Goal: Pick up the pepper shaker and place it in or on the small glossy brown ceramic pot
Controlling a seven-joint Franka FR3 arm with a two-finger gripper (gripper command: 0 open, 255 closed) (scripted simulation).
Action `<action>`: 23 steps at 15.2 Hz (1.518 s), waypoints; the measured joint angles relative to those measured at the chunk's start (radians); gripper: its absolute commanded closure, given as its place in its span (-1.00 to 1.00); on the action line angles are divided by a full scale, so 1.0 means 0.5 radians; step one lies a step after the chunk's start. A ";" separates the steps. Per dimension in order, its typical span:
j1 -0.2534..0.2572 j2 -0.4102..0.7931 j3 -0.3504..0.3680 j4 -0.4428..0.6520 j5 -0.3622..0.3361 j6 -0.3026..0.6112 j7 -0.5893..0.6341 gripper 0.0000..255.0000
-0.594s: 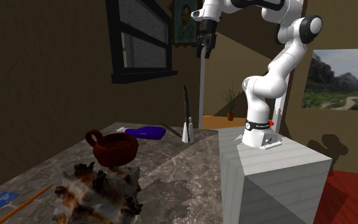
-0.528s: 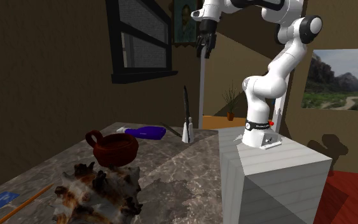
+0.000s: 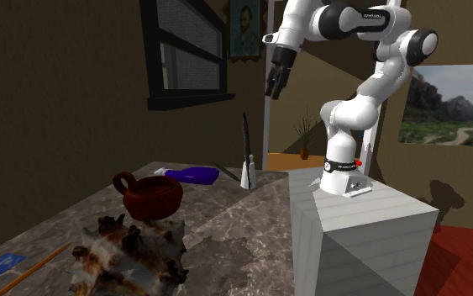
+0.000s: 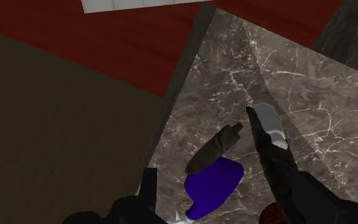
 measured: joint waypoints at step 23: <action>-1.171 0.838 1.911 -0.316 -0.208 1.607 2.317 -1.00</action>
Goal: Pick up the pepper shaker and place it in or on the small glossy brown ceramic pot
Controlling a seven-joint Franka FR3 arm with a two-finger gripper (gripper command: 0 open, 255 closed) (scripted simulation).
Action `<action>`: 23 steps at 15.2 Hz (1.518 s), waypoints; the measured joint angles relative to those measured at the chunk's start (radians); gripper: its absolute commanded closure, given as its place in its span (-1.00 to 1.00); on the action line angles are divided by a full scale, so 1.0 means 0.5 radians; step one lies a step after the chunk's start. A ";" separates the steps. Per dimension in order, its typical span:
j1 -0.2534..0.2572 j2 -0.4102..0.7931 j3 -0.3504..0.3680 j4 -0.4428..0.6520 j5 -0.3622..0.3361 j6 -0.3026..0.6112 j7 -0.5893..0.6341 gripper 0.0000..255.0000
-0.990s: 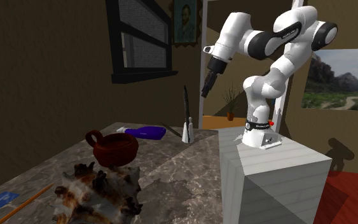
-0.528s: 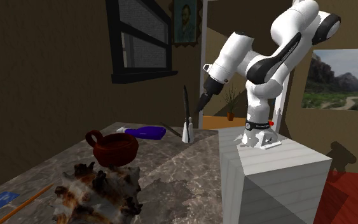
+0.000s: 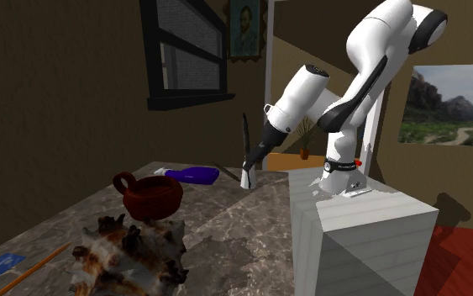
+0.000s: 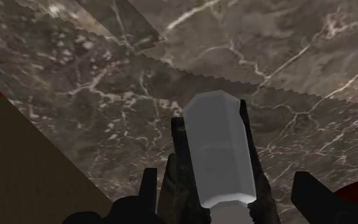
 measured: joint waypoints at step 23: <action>-0.131 0.052 0.074 0.019 -0.065 0.059 0.024 1.00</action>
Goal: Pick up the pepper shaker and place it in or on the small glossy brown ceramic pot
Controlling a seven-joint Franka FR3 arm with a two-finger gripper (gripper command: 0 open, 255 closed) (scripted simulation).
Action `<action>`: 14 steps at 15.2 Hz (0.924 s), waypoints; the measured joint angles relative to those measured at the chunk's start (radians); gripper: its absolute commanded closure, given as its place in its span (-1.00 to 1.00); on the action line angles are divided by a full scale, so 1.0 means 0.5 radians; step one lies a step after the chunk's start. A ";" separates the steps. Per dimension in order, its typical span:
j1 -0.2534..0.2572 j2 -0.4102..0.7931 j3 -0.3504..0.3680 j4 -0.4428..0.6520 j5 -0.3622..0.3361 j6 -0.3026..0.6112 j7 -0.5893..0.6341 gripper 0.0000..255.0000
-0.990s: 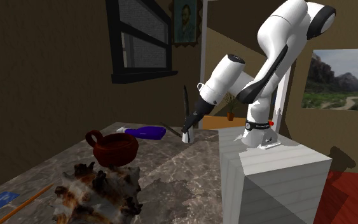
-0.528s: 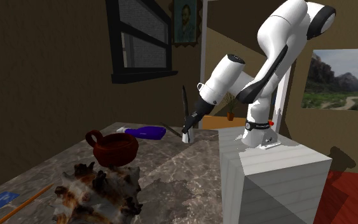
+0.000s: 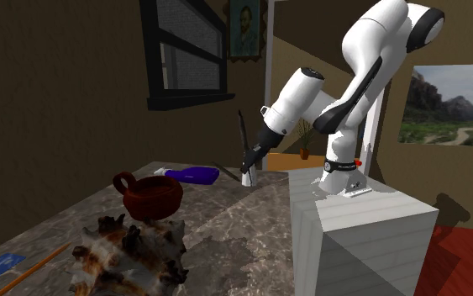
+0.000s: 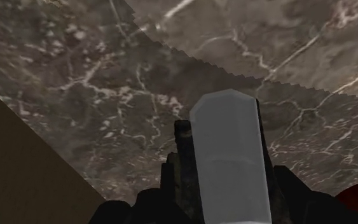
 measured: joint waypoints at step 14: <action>0.423 -0.213 -0.468 0.127 0.221 -0.400 -0.323 1.00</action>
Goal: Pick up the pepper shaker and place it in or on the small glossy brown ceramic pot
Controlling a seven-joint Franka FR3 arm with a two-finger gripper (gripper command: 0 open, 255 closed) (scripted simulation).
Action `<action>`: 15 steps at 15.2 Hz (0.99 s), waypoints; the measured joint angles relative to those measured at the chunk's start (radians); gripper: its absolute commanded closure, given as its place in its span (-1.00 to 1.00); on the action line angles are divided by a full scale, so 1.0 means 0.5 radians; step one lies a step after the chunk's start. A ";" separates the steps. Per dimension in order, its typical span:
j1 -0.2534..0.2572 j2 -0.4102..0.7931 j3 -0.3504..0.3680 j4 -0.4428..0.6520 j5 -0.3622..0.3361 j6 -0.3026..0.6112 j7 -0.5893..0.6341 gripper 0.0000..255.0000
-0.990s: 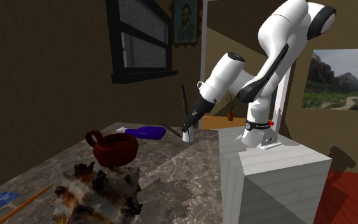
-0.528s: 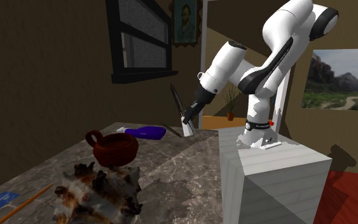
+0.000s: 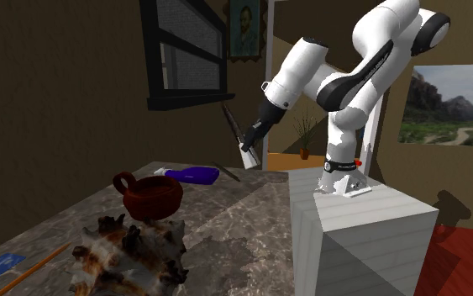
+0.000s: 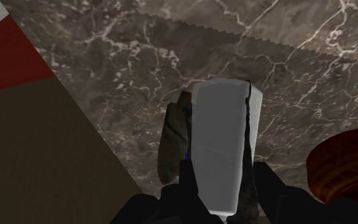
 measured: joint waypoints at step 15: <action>0.154 -0.167 -0.264 0.242 0.088 -0.413 -0.229 1.00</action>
